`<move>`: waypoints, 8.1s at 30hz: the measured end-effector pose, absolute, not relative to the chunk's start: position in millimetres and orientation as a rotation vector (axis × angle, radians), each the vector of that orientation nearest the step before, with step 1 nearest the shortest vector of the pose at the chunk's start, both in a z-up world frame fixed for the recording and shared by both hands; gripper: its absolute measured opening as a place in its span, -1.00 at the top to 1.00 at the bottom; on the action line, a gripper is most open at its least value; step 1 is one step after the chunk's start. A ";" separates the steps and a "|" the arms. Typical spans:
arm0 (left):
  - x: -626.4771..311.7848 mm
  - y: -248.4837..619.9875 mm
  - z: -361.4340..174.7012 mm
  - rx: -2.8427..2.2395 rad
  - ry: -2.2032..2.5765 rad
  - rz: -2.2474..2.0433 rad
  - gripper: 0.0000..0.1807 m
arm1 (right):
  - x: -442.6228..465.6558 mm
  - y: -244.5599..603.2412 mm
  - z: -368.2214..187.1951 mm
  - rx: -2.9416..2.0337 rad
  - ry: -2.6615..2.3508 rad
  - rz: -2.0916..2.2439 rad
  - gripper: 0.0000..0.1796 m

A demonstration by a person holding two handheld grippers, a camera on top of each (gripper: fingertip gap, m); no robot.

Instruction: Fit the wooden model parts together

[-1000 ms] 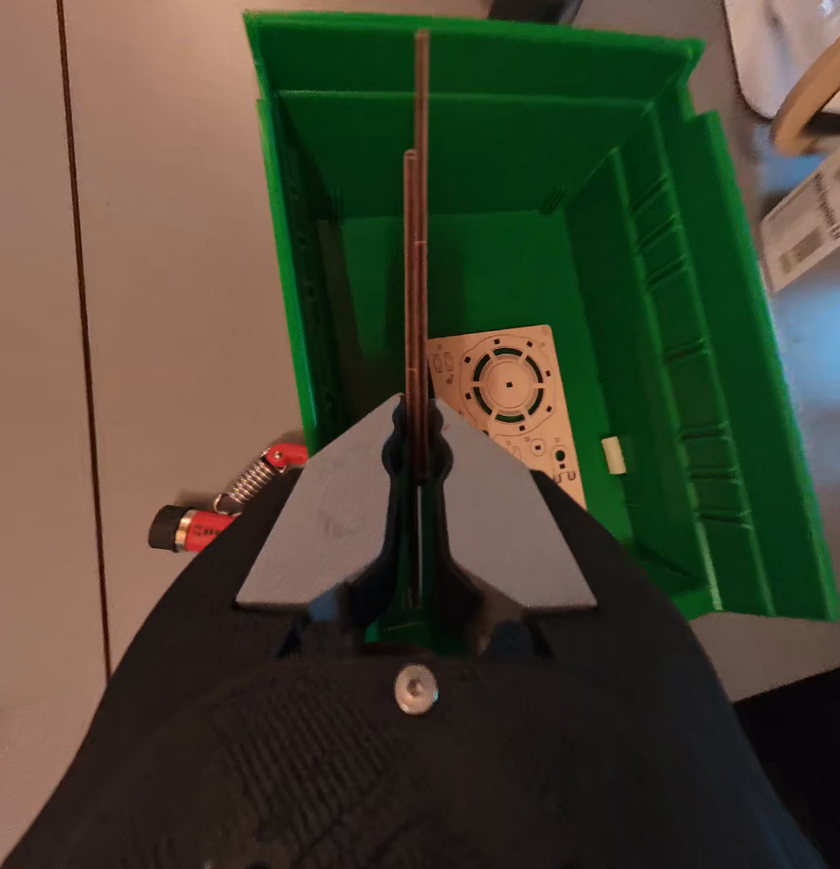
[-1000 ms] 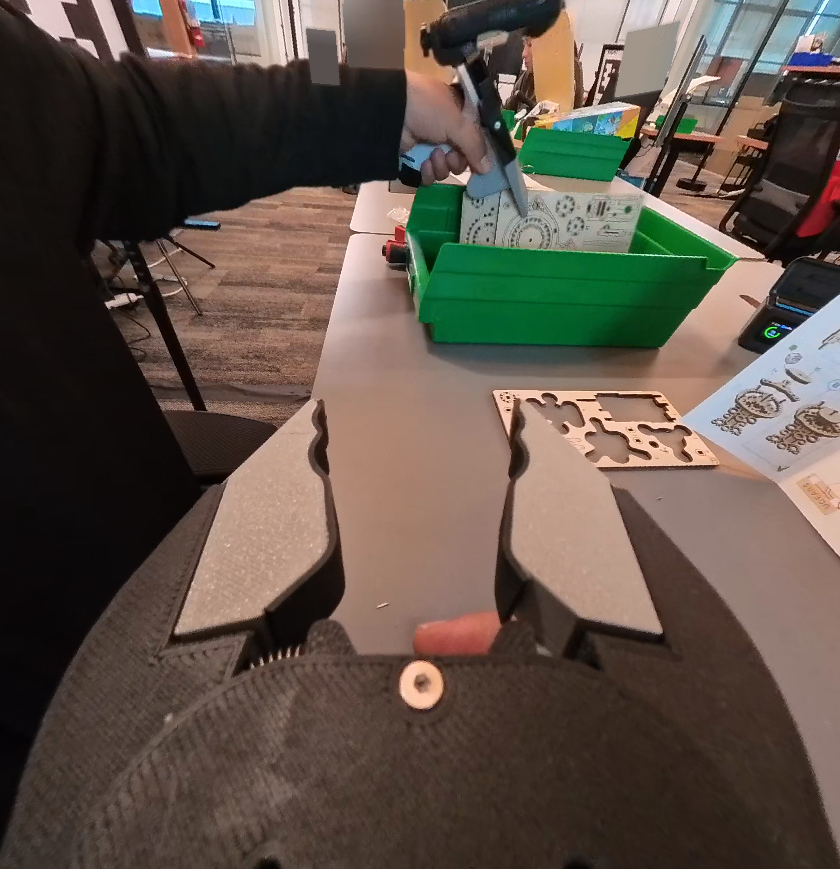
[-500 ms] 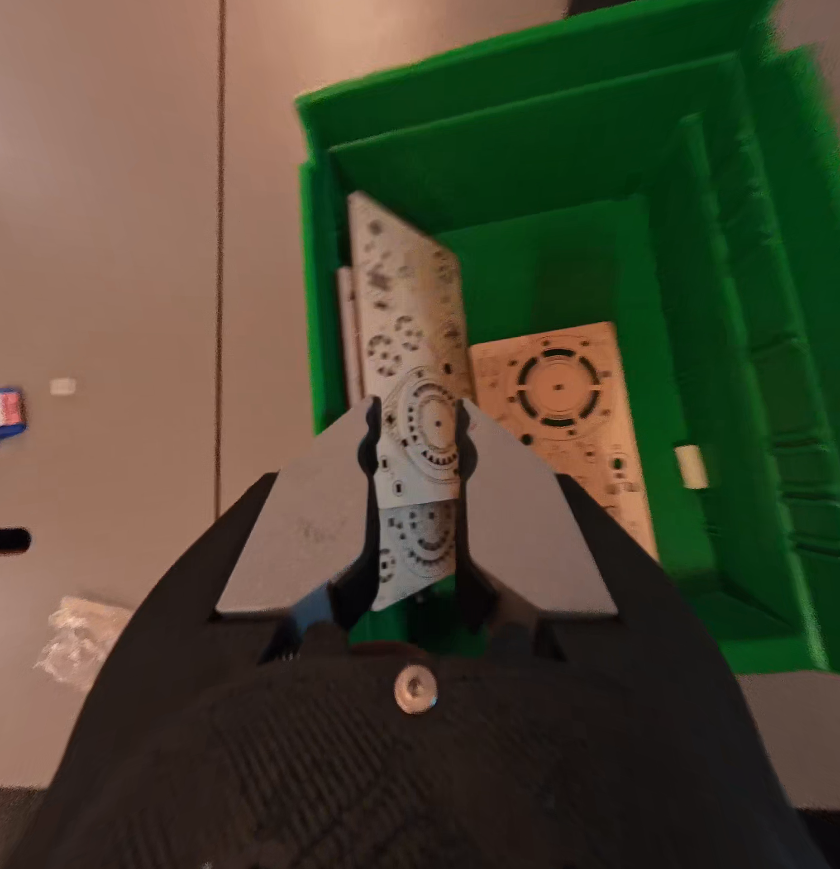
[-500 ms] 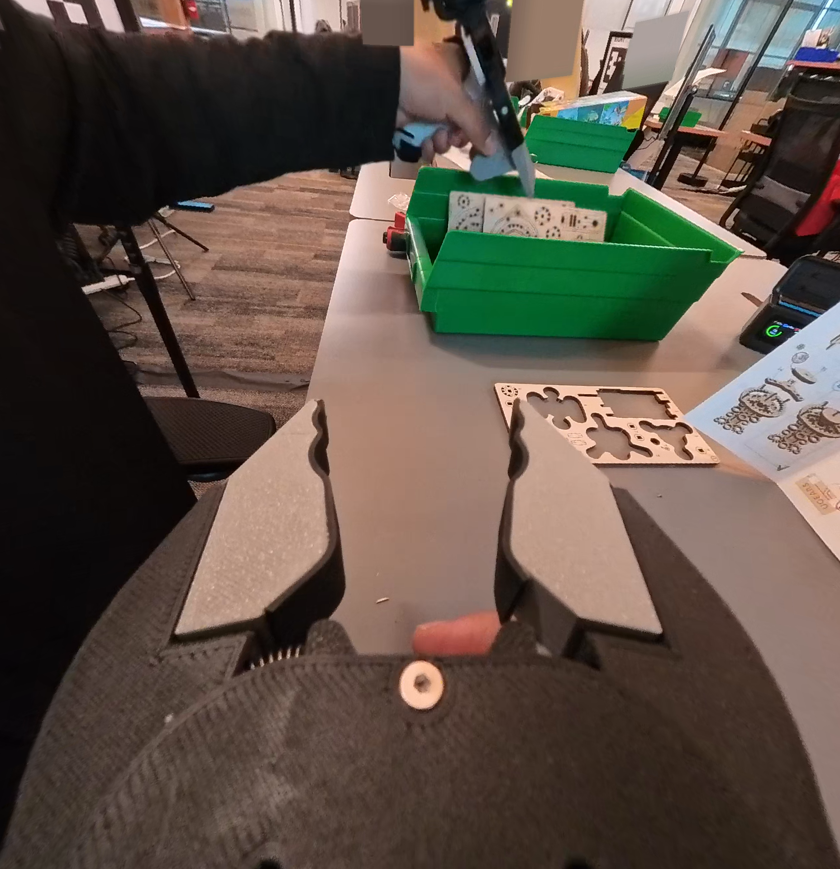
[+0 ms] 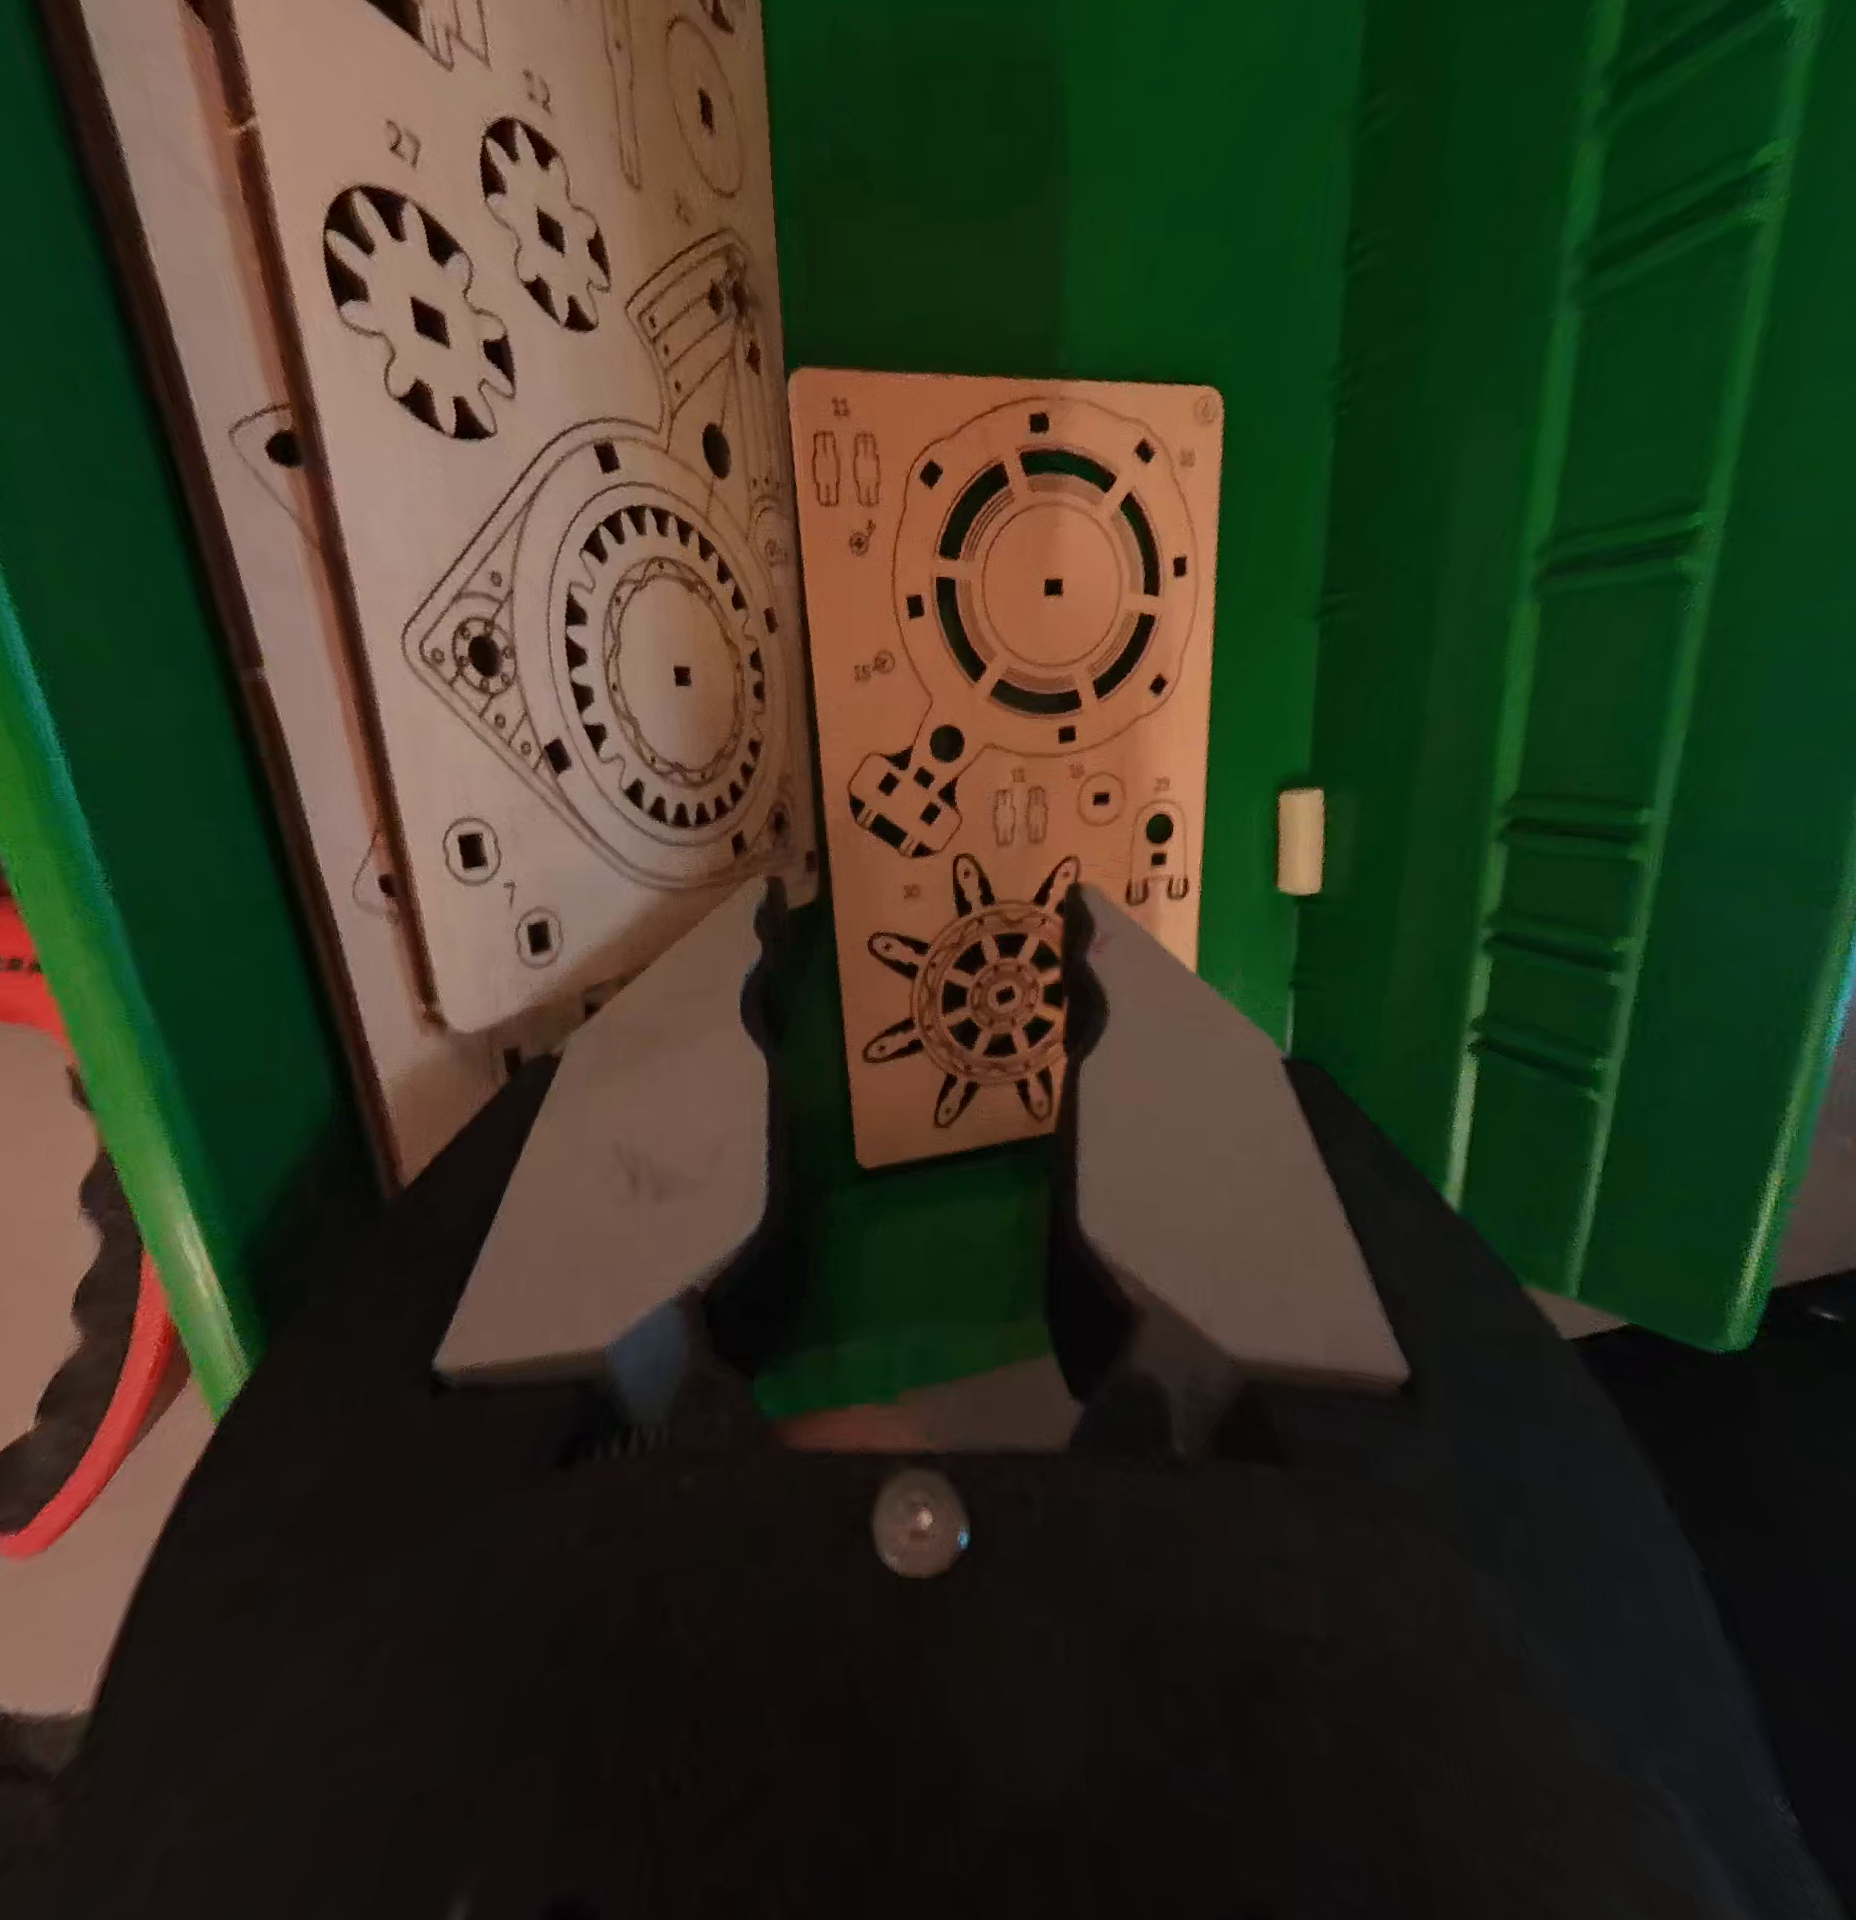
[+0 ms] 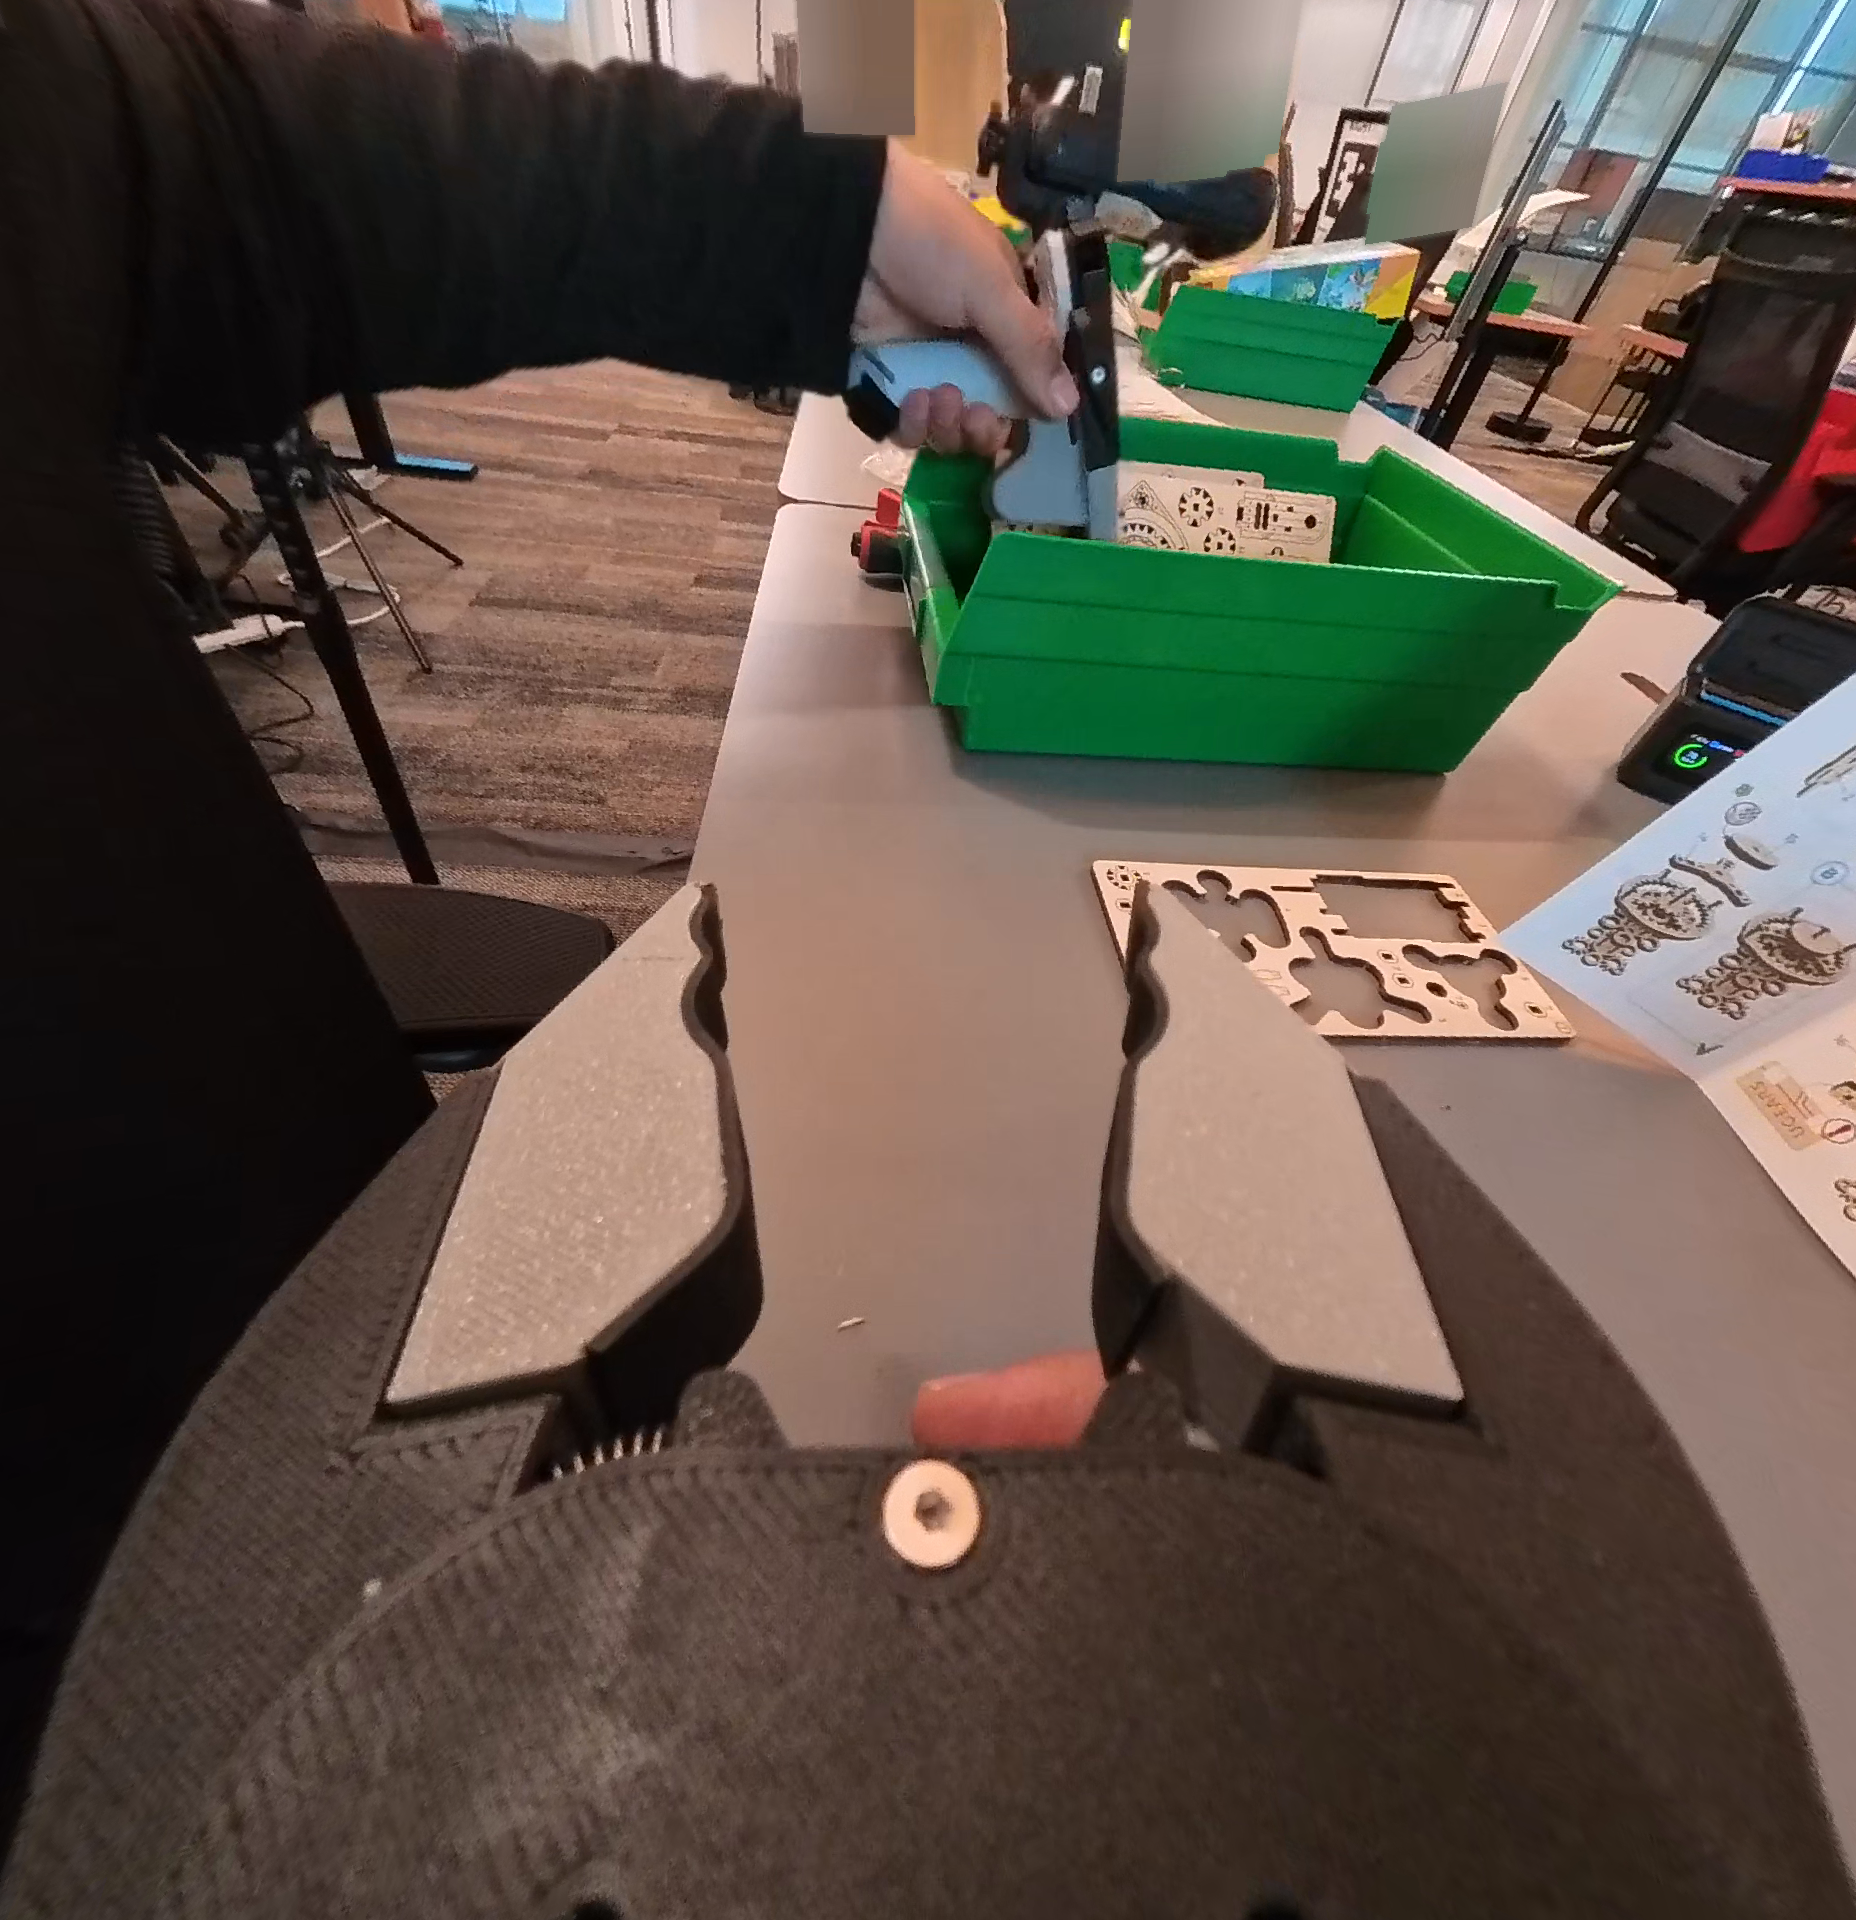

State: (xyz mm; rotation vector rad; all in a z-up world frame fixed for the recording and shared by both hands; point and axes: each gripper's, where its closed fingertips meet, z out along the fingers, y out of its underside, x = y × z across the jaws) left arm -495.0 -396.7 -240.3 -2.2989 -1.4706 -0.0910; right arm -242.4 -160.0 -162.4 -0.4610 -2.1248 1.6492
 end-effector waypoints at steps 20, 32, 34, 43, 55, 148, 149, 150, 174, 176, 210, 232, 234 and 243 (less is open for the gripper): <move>-440.1 -361.8 -247.8 -2.268 -1.345 -0.603 0.20 | -232.1 -164.4 -155.1 -0.406 -2.108 1.659 0.18; -459.2 -344.7 -244.6 -2.063 -1.370 -0.572 0.25 | -232.1 -169.4 -157.2 -0.416 -2.126 1.683 0.18; -461.1 -341.2 -245.3 -2.064 -1.351 -0.557 0.27 | -233.1 -169.4 -158.5 -0.420 -2.129 1.679 0.18; -462.6 -314.9 -226.1 -2.034 -1.213 -0.577 0.35 | -235.2 -168.3 -156.8 -0.429 -2.121 1.684 0.18; -449.4 -276.5 -202.8 -1.951 -1.035 -0.750 0.81 | -232.3 -168.5 -152.0 -0.412 -2.109 1.694 0.18; -188.8 -131.5 -158.4 -1.649 -0.204 -0.691 0.99 | -214.4 -118.0 -113.2 -0.919 -1.989 2.274 0.98; -188.5 -132.0 -160.0 -1.676 -0.185 -0.664 0.99 | -211.4 -119.6 -112.8 -0.893 -2.015 2.272 1.00; -189.1 -133.0 -160.8 -1.707 -0.165 -0.633 0.98 | -211.3 -119.9 -114.1 -0.884 -2.031 2.242 1.00; -236.8 -135.0 -144.4 -1.609 -0.260 -0.583 1.00 | -252.2 -132.8 -135.0 -1.004 -2.032 2.142 0.89; -238.0 -134.9 -148.0 -1.608 -0.272 -0.574 0.99 | -256.3 -132.8 -135.9 -1.020 -2.027 2.152 0.88; -224.1 -154.4 -180.9 -1.684 -0.260 -0.638 0.83 | -251.2 -131.3 -136.1 -1.018 -2.001 2.299 1.00; -227.4 -164.3 -181.3 -2.147 -0.109 -0.341 1.00 | -255.0 -97.3 -118.0 -0.654 -2.335 1.119 0.27; -227.5 -163.8 -180.0 -2.205 -0.064 -0.320 1.00 | -255.3 -107.7 -129.0 -0.598 -2.463 1.028 0.43; -239.5 -152.1 -181.7 -2.232 -0.068 -0.309 1.00 | -248.7 -126.5 -183.9 -0.432 -2.778 0.808 0.80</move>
